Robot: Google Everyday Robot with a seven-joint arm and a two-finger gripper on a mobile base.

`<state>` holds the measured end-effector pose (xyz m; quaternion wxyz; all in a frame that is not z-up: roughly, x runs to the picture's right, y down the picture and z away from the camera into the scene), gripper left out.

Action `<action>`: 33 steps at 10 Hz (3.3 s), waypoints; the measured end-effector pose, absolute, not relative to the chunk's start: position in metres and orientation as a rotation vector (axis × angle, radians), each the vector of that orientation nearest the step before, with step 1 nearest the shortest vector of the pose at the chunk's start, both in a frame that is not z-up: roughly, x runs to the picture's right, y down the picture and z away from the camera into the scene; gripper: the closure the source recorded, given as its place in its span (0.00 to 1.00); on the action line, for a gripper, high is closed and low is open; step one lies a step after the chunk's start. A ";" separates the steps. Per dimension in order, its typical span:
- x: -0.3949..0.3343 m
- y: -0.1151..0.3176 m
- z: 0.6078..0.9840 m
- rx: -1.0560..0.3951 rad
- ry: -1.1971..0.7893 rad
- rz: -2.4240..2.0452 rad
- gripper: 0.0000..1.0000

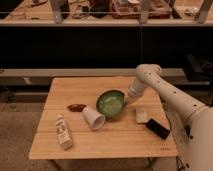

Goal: Drag the ceramic bowl in a circle

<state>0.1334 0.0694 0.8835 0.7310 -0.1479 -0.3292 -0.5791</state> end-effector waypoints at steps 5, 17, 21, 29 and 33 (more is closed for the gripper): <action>0.127 0.038 0.919 -0.290 -0.722 -1.239 0.82; 0.237 0.064 0.900 -0.481 -0.493 -1.215 0.82; 0.180 0.066 0.866 -0.388 -0.521 -1.295 0.82; 0.078 0.048 0.904 -0.269 -0.653 -1.347 0.82; 0.108 0.020 0.934 -0.272 -0.607 -1.281 0.82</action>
